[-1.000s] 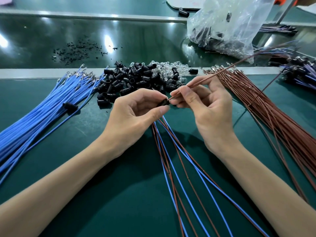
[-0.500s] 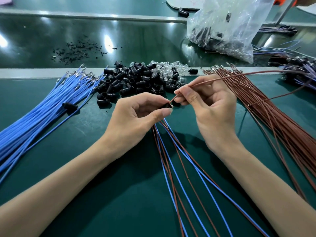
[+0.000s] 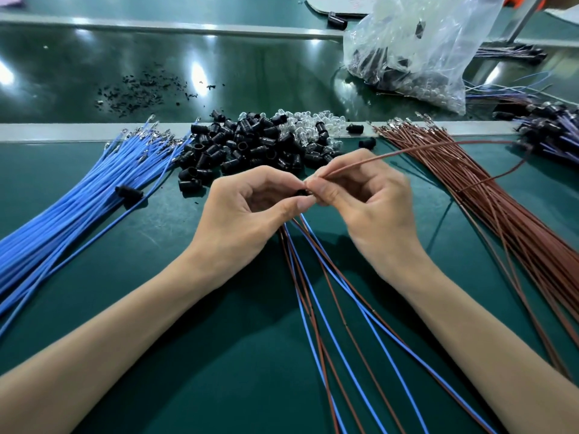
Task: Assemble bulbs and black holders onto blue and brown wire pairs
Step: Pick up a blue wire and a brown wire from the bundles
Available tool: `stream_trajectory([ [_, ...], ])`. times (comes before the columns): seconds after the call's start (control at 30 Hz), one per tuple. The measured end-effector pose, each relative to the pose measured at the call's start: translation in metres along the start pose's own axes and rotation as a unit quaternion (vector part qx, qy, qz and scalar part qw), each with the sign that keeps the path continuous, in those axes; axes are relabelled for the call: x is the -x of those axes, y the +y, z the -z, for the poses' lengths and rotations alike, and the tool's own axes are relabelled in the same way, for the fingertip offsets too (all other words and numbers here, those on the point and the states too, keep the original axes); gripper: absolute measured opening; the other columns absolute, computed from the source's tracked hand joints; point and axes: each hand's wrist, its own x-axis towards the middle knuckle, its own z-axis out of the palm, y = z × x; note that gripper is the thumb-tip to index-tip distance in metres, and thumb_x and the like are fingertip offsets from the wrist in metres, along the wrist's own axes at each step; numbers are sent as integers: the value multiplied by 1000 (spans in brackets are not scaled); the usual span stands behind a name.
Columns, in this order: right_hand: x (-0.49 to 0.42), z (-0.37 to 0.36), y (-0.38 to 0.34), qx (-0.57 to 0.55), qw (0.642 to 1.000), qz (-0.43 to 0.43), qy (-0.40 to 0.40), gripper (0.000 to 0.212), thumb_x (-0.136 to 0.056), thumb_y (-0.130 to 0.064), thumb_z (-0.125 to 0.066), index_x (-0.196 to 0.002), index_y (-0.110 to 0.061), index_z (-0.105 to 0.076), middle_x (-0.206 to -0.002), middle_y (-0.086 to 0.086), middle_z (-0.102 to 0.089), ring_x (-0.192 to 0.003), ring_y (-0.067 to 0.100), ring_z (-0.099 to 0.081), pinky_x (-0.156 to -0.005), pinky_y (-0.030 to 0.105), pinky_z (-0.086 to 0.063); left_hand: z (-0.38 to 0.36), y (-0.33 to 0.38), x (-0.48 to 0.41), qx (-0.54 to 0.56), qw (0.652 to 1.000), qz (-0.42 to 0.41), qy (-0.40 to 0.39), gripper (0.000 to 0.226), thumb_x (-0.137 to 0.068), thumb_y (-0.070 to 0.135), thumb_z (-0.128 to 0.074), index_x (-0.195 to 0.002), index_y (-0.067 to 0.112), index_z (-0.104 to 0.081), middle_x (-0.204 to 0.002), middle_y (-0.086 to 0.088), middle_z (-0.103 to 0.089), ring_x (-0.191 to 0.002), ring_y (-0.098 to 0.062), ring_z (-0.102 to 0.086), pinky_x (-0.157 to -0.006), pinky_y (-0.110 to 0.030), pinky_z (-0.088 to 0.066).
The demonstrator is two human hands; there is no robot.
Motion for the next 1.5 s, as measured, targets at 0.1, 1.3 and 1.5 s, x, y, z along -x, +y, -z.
stream_trajectory([
  [0.1,0,2,1,-6,999,-25,-31,13,-80,-7,-73,-81,-19,-67,-80,-2,-72,-72,8,-66,-70,21,-51,0,0,0,-3,1000,5,5,14,-71,13,-73,-84,13,-69,-77,6,-74,-74,-8,-69,-73,-18,-54],
  [1.3,-8,15,0,-84,980,-175,-49,18,-78,-29,-71,-88,-14,-68,-72,-3,-68,-59,5,-57,-52,15,-45,0,5,2,14,997,70,-39,22,-64,18,-75,-80,4,-71,-73,-10,-73,-60,-17,-69,-63,-22,-57],
  [1.5,-17,25,-8,-402,887,-184,133,17,-71,-14,-67,-84,-8,-57,-74,4,-66,-70,12,-67,-64,13,-53,0,3,0,3,996,85,-8,22,-67,19,-77,-81,3,-71,-72,-8,-73,-59,-15,-69,-60,-18,-53],
])
